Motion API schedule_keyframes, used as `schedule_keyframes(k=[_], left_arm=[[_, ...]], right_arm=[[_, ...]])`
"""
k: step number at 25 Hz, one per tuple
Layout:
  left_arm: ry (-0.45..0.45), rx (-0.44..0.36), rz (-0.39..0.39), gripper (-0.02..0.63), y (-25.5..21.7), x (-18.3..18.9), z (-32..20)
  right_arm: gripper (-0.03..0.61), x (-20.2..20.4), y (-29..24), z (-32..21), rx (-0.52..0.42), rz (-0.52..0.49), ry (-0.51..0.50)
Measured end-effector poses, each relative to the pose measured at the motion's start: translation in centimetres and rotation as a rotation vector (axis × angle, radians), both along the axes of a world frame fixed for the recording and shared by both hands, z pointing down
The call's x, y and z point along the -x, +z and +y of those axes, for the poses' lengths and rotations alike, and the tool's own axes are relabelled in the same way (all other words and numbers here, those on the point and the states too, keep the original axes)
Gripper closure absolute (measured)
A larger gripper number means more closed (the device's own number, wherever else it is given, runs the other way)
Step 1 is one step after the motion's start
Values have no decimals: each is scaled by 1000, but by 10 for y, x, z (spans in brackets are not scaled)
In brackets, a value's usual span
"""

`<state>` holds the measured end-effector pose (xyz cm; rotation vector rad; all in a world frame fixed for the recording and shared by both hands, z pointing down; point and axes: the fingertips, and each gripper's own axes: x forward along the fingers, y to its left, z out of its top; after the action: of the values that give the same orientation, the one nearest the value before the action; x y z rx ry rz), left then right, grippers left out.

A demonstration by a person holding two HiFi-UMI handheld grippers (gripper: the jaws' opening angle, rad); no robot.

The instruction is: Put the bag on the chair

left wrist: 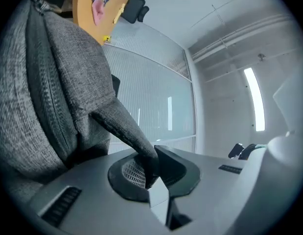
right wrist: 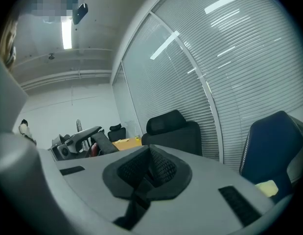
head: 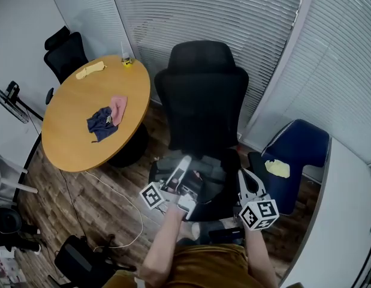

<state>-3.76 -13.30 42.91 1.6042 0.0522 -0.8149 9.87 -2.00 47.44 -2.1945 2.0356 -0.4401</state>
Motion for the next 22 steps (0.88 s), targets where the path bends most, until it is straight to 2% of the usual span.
schedule_keyframes(k=[3,7,11,22], left_arm=[[-12,0,7,572,1,1,-1],[-37,3,-9,574,7,-9,-27],[-30,0,-57,574,17,-30,-55],[-23,82,-73,575,49,-53,-91]], right_arm=[[568,0,6,1,-4,-3,-8],[568,-15,14,-26,8,-12,-25],[568,-38,22,-57,30,-22,-24],[568,-62,35,-84,89,-17,-20]])
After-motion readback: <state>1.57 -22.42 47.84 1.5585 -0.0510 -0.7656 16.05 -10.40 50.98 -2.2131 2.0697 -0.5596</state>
